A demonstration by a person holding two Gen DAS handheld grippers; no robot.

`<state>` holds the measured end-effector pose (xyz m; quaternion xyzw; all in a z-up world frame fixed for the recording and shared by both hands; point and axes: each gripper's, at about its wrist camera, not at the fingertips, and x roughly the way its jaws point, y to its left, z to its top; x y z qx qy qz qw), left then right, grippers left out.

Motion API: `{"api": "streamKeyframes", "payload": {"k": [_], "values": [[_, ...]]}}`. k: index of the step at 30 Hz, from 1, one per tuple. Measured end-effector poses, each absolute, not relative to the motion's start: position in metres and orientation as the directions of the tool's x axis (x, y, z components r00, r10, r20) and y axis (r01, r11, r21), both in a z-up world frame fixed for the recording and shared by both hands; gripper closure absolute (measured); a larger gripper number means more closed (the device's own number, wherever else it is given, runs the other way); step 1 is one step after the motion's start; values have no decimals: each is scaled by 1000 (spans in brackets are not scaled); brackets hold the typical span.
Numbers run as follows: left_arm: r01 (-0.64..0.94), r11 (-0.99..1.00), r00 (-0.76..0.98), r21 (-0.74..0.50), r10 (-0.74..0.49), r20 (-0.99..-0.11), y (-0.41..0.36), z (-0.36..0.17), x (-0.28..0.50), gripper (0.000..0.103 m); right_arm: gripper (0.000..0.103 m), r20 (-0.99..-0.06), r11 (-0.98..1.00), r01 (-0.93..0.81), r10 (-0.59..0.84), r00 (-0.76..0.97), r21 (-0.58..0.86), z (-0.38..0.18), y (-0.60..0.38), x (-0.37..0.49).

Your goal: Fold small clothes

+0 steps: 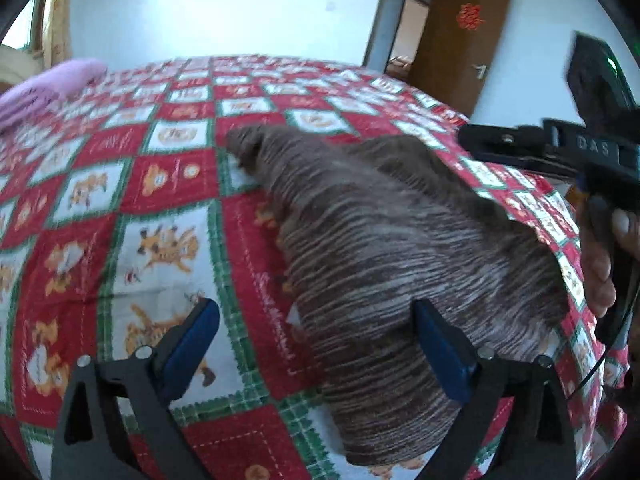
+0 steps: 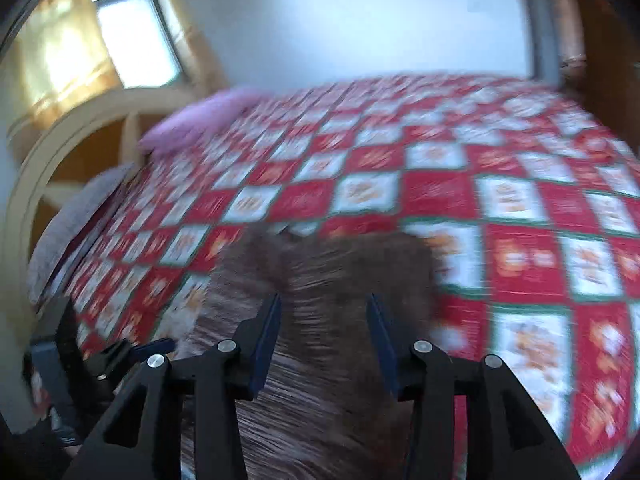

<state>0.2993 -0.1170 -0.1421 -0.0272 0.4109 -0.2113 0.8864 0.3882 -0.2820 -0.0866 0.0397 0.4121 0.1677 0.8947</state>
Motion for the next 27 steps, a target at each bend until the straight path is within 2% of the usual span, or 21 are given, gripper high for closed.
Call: {"api": "streamKeyframes", "payload": {"k": [4,5,7,10,11,12,16,20,22,27], "values": [[334,911,521,-242,-392,-758,-118,-152,300,0,57,-848,980,-160,186,497,122,-129,-282,437],[336,915,523,-224,-379,-764,-120,-152,297,0,53,-850,991,-110,127,511,82,-136,-293,446],[342,920,532,-193,-359,-767,-124,-152,292,0,50,-850,990,-83,143,507,117,-136,-303,453],[367,909,524,-199,-379,-763,-126,-152,287,0,50,-842,988,-130,-3,540,-87,-124,-273,442],[369,906,524,-206,-386,-759,-125,-152,286,0,50,-814,972,-149,-65,577,-183,-116,-257,433],[371,903,523,-217,-396,-754,-123,-151,286,0,50,-792,963,-162,-76,606,-216,-109,-248,426],[346,894,532,-285,-437,-725,-110,-148,284,0,50,-764,930,-347,133,631,-124,-91,-204,405],[306,890,545,-338,-455,-705,-97,-147,280,0,50,-817,875,-452,128,562,-173,-119,-164,417],[302,886,549,-352,-464,-695,-94,-146,279,0,51,-859,854,-504,159,486,-127,-146,-157,426],[284,879,543,-383,-477,-691,-89,-149,280,0,49,-821,871,-487,233,521,-61,-136,-174,419]]}}
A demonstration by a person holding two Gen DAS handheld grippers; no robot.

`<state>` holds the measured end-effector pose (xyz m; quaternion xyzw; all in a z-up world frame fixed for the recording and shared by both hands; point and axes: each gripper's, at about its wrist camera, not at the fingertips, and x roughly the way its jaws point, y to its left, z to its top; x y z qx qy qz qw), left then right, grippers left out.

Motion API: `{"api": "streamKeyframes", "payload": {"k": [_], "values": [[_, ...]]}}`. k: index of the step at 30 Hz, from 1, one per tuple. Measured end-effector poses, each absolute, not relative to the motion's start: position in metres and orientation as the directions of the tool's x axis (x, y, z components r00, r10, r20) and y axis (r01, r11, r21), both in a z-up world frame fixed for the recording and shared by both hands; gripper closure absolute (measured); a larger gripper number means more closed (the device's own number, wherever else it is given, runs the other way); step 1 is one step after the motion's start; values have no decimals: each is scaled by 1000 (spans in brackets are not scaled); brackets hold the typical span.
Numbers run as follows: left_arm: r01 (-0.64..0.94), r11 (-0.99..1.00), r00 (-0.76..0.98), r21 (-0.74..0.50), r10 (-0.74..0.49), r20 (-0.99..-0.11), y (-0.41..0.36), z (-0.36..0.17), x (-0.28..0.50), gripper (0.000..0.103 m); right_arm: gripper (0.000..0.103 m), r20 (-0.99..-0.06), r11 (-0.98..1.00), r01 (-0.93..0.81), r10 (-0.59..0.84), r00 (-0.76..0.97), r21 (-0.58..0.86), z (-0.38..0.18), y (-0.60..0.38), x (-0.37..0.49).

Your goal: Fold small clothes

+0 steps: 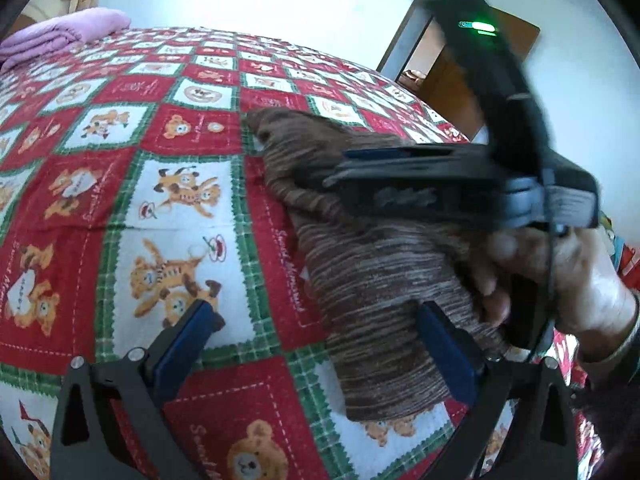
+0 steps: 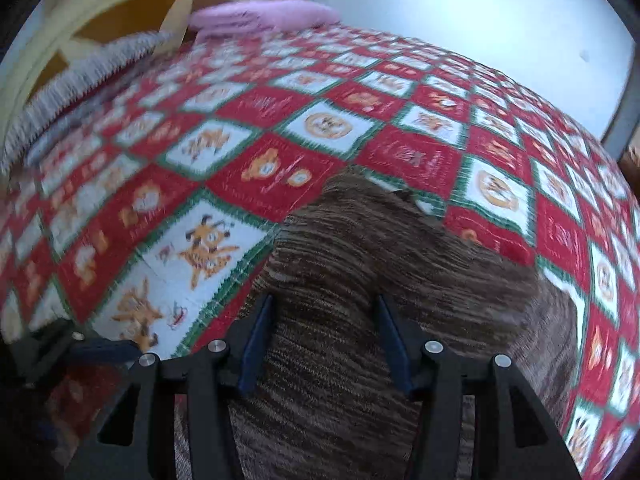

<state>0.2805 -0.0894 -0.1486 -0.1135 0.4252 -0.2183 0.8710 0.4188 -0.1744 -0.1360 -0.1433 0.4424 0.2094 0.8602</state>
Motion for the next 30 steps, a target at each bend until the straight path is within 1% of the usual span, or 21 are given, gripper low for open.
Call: {"api": "streamKeyframes", "payload": {"k": [3,5,7,9,10,11,13,14,17,20,22,24,25,26,28,30], "values": [[277,877,554,-392,-479,-681,-86,-147,280,0,49,-760,892,-446,245,602,-66,-114,-188,395],[247,879,580,-407,-471,-665,-78,-145,278,0,49,-730,887,-459,277,625,-56,-102,-196,376],[217,876,603,-431,-468,-646,-69,-144,278,0,49,-747,888,-449,233,623,-98,-108,-196,370],[193,875,605,-445,-463,-648,-65,-146,280,0,49,-819,877,-452,134,558,-165,-139,-192,375],[186,874,603,-449,-463,-650,-64,-147,281,0,47,-827,873,-453,115,551,-181,-152,-191,376],[182,876,601,-447,-459,-654,-64,-148,282,0,47,-792,871,-456,143,593,-184,-151,-193,372],[184,883,604,-431,-448,-659,-67,-147,281,0,47,-795,881,-452,171,582,-141,-146,-199,373],[185,888,608,-422,-440,-661,-68,-145,281,0,47,-790,891,-446,210,576,-88,-140,-205,373],[209,898,619,-388,-429,-658,-76,-136,279,0,47,-711,893,-446,352,609,60,-113,-234,356],[262,902,612,-343,-430,-664,-93,-128,284,0,47,-649,915,-394,352,675,86,-94,-273,343],[281,905,607,-320,-426,-671,-105,-125,293,0,46,-652,930,-341,345,675,139,-90,-301,348],[279,918,604,-281,-396,-691,-115,-128,308,9,46,-656,938,-247,346,671,243,-92,-337,355],[280,921,597,-270,-387,-703,-118,-131,313,16,46,-652,935,-207,350,673,288,-94,-351,358],[280,921,575,-271,-387,-721,-120,-138,320,21,46,-646,923,-166,364,671,348,-99,-368,361],[288,896,527,-336,-442,-726,-118,-147,326,30,46,-641,904,-134,386,664,405,-107,-383,364],[289,889,534,-356,-458,-711,-113,-147,323,34,46,-645,895,-124,399,652,428,-116,-388,371]]}}
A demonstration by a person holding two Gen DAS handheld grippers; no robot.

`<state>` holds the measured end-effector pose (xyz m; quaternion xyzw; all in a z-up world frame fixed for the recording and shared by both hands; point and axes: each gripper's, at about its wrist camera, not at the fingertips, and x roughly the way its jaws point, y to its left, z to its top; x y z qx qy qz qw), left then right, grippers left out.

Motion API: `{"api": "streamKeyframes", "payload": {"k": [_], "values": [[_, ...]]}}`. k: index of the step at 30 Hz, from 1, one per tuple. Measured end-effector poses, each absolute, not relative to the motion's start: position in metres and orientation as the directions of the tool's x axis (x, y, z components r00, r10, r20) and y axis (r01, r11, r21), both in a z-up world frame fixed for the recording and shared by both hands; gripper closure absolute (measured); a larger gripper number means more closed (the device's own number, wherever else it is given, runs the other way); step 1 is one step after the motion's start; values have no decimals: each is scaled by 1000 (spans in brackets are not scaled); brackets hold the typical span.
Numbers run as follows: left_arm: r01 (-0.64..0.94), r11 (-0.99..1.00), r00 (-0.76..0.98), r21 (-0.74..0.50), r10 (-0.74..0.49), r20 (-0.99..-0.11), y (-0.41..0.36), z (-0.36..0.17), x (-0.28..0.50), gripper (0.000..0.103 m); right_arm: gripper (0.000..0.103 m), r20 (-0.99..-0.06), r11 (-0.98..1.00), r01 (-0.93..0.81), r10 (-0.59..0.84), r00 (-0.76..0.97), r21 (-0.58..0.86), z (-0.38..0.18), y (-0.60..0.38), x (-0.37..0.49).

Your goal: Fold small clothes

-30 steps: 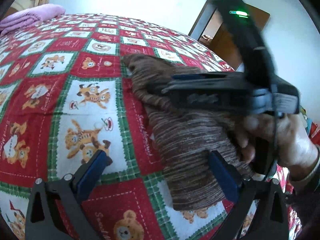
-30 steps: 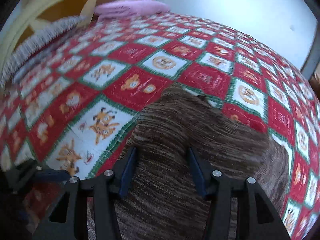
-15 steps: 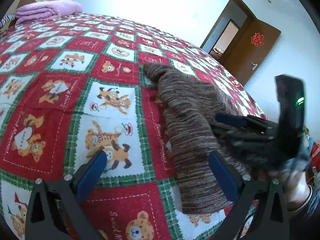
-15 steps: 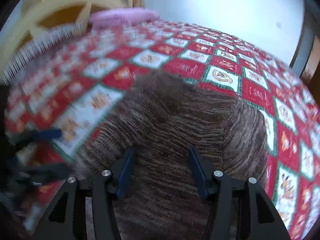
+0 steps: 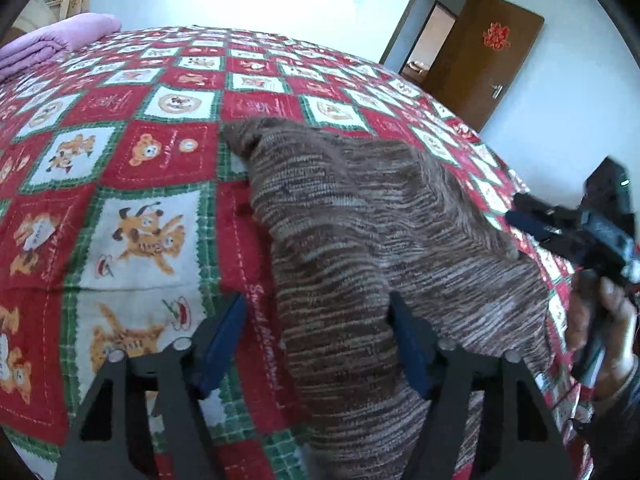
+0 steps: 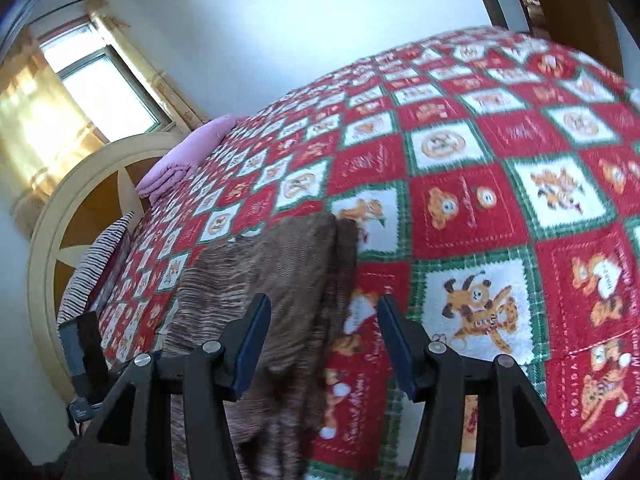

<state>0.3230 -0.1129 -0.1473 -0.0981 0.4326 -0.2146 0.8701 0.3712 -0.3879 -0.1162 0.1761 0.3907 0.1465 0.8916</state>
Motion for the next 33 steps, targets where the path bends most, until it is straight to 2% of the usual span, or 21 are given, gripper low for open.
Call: {"api": "streamKeyframes", "payload": {"k": [2,5,9,13,21,23,25,26,27,29,30,32,33], "values": [[279,880,541,-384,-474,-695,-105,-149,316,41,46,-650,885,-122,418,635,450,-125,-388,378],[272,883,551,-381,-468,-691,-105,-150,309,41,46,-642,861,-120,455,617,495,-136,-385,393],[281,907,564,-314,-421,-711,-118,-148,307,38,46,-641,840,-108,481,598,531,-146,-380,414],[285,909,565,-305,-416,-712,-118,-149,307,34,46,-659,845,-98,478,581,526,-155,-373,431],[296,907,562,-299,-419,-714,-120,-150,308,31,46,-637,833,-149,511,576,533,-161,-363,445],[296,907,562,-299,-418,-714,-121,-150,308,31,49,-637,836,-157,509,579,526,-162,-360,446],[301,906,560,-298,-421,-714,-123,-150,308,31,61,-635,839,-162,507,583,520,-162,-358,446],[307,903,557,-299,-425,-713,-123,-150,308,31,63,-632,836,-169,512,582,521,-163,-356,446],[313,901,554,-302,-431,-712,-124,-150,308,33,70,-628,835,-176,516,583,522,-163,-356,445],[344,881,536,-325,-468,-703,-126,-149,308,51,76,-627,838,-188,515,584,513,-162,-353,444],[355,876,531,-326,-475,-701,-127,-148,307,52,78,-629,843,-192,509,587,503,-160,-351,442],[365,878,535,-309,-469,-703,-131,-145,305,64,80,-628,850,-201,500,597,486,-154,-346,437],[367,880,538,-301,-465,-704,-132,-142,304,66,80,-619,846,-206,506,600,492,-151,-344,434]]}}
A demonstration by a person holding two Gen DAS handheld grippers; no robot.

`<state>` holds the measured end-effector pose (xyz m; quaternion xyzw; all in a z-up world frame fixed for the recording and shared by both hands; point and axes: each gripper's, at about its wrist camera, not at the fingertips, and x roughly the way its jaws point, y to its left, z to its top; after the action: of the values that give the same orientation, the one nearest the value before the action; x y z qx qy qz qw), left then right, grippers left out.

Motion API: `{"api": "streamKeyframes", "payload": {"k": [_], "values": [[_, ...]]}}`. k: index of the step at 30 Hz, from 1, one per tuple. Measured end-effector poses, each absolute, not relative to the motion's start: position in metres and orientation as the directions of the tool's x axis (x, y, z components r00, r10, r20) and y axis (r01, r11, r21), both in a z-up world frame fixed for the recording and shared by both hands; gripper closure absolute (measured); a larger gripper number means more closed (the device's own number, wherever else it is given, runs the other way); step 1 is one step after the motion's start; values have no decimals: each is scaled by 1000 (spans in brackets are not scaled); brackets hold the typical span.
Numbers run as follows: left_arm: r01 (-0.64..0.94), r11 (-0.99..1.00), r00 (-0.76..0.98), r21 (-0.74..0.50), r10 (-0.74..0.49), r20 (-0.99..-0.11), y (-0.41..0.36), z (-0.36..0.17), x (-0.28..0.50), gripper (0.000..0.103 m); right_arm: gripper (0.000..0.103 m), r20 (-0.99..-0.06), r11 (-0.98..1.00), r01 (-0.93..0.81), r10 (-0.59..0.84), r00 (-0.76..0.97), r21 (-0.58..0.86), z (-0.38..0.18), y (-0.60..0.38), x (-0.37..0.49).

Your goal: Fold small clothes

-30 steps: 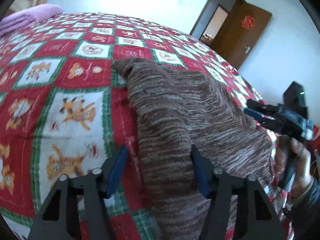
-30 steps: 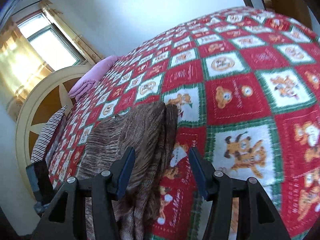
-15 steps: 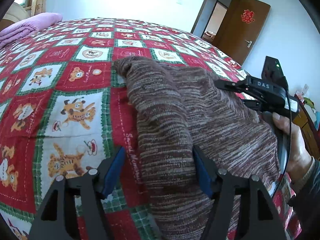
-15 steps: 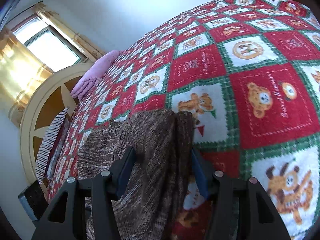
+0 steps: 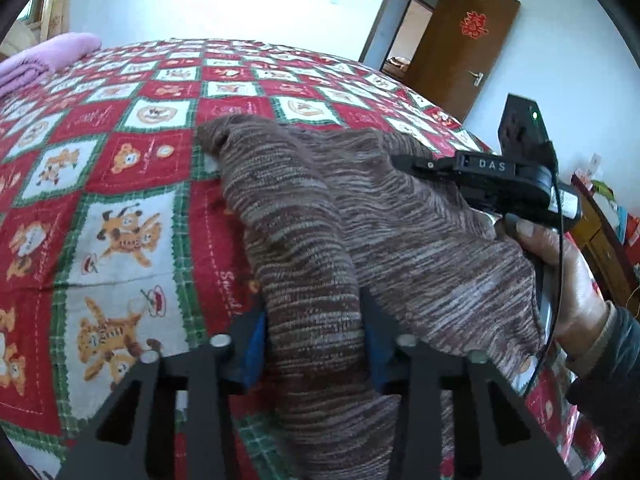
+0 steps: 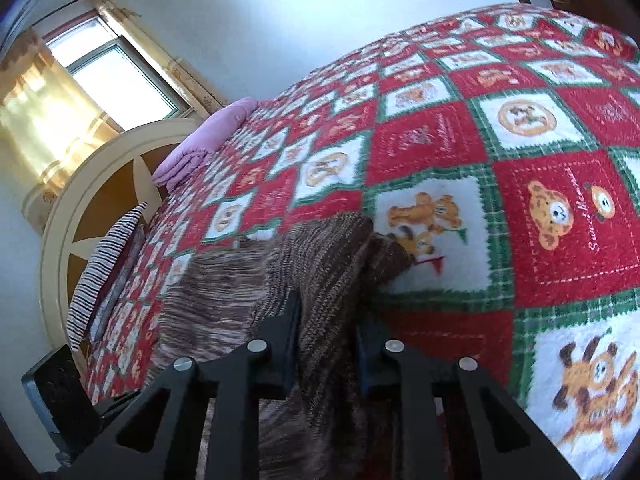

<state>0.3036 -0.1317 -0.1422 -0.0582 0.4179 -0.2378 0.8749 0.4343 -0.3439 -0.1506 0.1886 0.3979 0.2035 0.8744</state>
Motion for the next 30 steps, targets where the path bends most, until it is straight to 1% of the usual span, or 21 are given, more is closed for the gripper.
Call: {"api": "streamKeyframes", "payload": {"k": [2,6,14,22,30], "values": [[359,882,538,-304,-462,-706,-130,-137,300,70,81,-587,830,-225,527,615,510,-139,-338,425],[354,878,547,-321,-473,-691,-119,-124,289,71,81,-563,827,-279,542,624,488,-114,-317,406],[361,892,599,-274,-446,-664,-88,-95,243,71,82,-529,793,-337,595,605,507,-85,-276,376],[302,916,630,-264,-400,-666,-34,-83,196,71,82,-504,730,-410,678,535,547,-87,-211,345],[202,951,677,-235,-309,-668,20,-86,157,71,82,-497,649,-506,761,417,569,-98,-126,324]]}}
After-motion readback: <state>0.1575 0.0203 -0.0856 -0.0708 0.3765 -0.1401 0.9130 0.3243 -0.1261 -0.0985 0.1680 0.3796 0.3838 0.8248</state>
